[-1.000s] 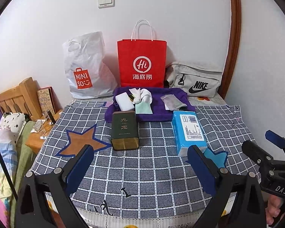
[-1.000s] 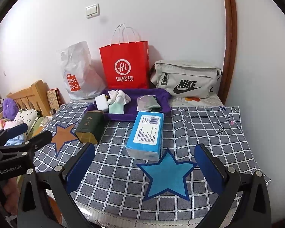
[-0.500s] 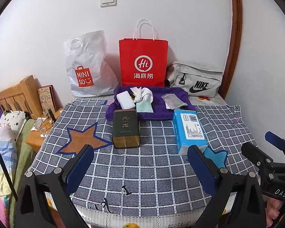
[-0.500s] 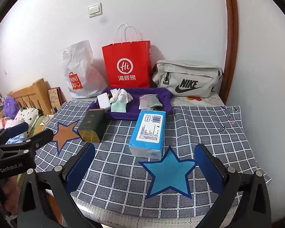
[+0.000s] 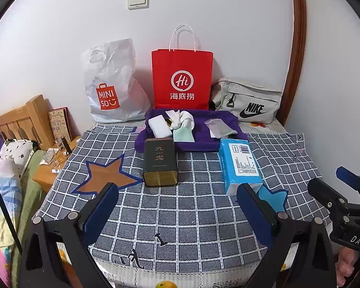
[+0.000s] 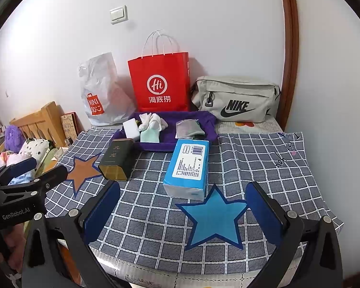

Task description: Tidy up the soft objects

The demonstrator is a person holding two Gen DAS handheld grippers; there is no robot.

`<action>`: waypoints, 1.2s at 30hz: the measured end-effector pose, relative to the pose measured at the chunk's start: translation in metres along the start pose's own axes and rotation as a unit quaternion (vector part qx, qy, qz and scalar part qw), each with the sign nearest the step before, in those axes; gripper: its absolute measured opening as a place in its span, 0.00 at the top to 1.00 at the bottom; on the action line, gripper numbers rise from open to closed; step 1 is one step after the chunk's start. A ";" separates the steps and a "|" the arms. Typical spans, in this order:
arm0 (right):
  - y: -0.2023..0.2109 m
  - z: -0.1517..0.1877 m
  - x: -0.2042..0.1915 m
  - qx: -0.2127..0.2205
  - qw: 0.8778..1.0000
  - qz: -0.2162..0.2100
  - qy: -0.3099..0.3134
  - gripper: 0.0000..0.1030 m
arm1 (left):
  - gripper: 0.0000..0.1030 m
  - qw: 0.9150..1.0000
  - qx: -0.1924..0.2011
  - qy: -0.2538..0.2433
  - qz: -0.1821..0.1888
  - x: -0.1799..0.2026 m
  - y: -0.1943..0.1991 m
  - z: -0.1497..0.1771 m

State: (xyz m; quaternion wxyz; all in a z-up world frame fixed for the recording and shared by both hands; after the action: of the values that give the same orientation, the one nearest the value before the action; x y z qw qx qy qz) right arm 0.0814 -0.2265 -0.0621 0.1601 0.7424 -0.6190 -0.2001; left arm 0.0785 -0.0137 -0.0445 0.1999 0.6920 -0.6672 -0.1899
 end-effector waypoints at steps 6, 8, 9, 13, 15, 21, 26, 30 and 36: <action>0.002 -0.001 0.000 0.001 1.000 -0.001 0.000 0.00 | 0.03 1.000 0.000 0.000 0.000 0.000 0.000 0.000; 0.002 -0.001 0.000 0.002 1.000 -0.001 0.000 0.00 | 0.03 1.000 0.000 0.000 0.001 0.000 0.000 0.000; 0.002 -0.001 0.000 0.002 1.000 -0.002 0.000 0.00 | 0.03 1.000 0.000 0.000 0.001 0.000 0.000 0.000; 0.003 -0.002 0.000 0.002 1.000 -0.002 0.001 0.00 | 0.03 1.000 0.000 -0.001 0.000 0.000 0.000 0.000; 0.003 -0.002 0.000 0.002 1.000 -0.002 0.001 0.00 | 0.03 1.000 0.001 0.000 -0.001 0.000 0.001 0.000; 0.004 -0.002 0.000 0.004 1.000 -0.002 0.001 0.00 | 0.03 1.000 0.001 0.000 -0.001 0.000 0.002 -0.001; 0.005 -0.003 0.001 0.004 1.000 -0.002 0.001 0.00 | 0.03 1.000 0.001 0.001 -0.001 0.000 0.003 -0.001; 0.005 -0.003 0.000 0.004 1.000 -0.002 0.001 0.00 | 0.03 1.000 0.002 0.001 -0.003 0.000 0.003 -0.001; 0.005 -0.005 0.001 0.005 1.000 -0.003 0.002 0.00 | 0.03 1.000 0.002 0.001 -0.001 0.001 0.003 -0.001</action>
State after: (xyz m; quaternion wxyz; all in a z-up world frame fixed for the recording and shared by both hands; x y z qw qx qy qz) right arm 0.0796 -0.2290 -0.0550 0.1569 0.7450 -0.6179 -0.1962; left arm 0.0765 -0.0145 -0.0426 0.1992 0.6934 -0.6665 -0.1882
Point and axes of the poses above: each gripper's, at about its wrist camera, not at the fingertips, and y roughly against the way its jaws point, x to its right, z to its underside, the point moved 7 cm from there along -y, roughly the way its jaws point, and after that the axes turned 8 degrees about x, right-handed, at the moved point
